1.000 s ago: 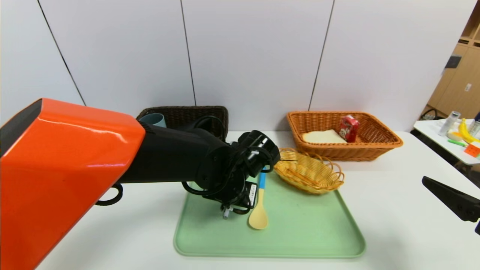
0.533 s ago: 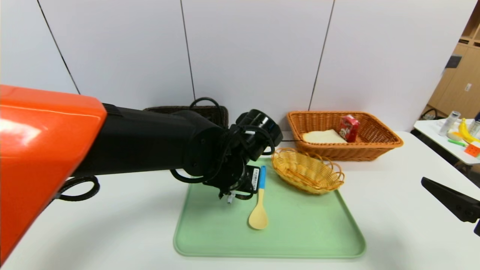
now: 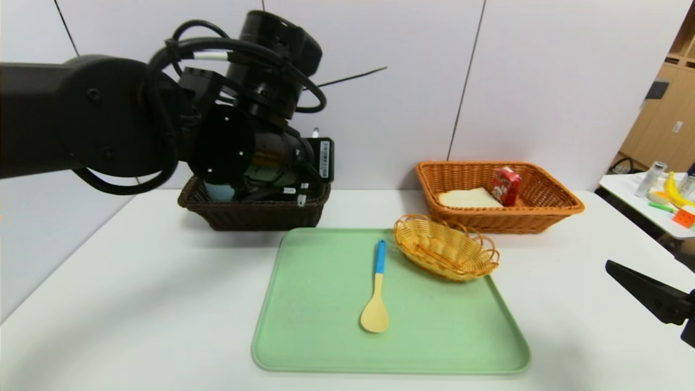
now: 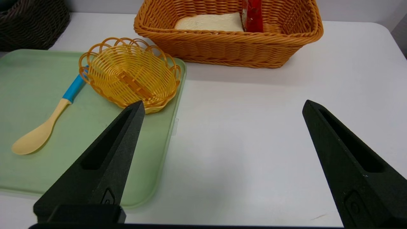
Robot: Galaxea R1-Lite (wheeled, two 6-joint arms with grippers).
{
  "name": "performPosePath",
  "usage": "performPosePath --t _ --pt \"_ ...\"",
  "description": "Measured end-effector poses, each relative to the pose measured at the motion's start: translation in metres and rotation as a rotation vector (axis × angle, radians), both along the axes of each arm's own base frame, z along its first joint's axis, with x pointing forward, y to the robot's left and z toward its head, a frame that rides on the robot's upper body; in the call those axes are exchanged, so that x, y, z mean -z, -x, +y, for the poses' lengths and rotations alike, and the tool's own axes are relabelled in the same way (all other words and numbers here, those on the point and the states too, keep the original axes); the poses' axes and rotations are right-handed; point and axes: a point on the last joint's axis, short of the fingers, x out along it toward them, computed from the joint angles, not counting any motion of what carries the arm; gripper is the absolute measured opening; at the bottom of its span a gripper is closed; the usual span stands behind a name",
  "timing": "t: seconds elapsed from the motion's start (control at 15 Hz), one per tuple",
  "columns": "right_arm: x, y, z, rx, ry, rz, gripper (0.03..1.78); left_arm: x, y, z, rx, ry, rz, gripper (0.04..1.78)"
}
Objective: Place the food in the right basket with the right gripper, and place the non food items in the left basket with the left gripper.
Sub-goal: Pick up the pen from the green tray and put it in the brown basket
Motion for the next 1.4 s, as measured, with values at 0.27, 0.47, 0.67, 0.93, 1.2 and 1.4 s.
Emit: performPosePath --t 0.27,0.47,0.67,0.93,1.2,1.4 --pt "0.001 0.000 0.000 0.002 0.000 0.002 1.71 -0.010 -0.031 0.036 -0.075 -0.065 -0.099 0.05" --pt "0.002 0.001 0.000 0.003 0.001 0.005 1.71 0.000 -0.066 0.054 -0.109 -0.111 -0.156 0.05" --pt "0.004 0.002 0.000 0.002 0.001 0.008 1.71 0.017 -0.086 0.059 -0.119 -0.136 -0.132 0.05" --pt "0.005 0.002 -0.001 0.004 0.000 0.010 1.71 0.046 -0.118 0.066 -0.155 -0.165 -0.121 0.05" --pt "0.007 0.003 -0.001 0.004 0.001 0.019 1.71 0.077 -0.142 0.070 -0.177 -0.192 -0.083 0.05" --pt "0.007 0.003 -0.001 0.004 0.001 0.020 1.71 0.091 -0.149 0.070 -0.179 -0.203 -0.063 0.05"
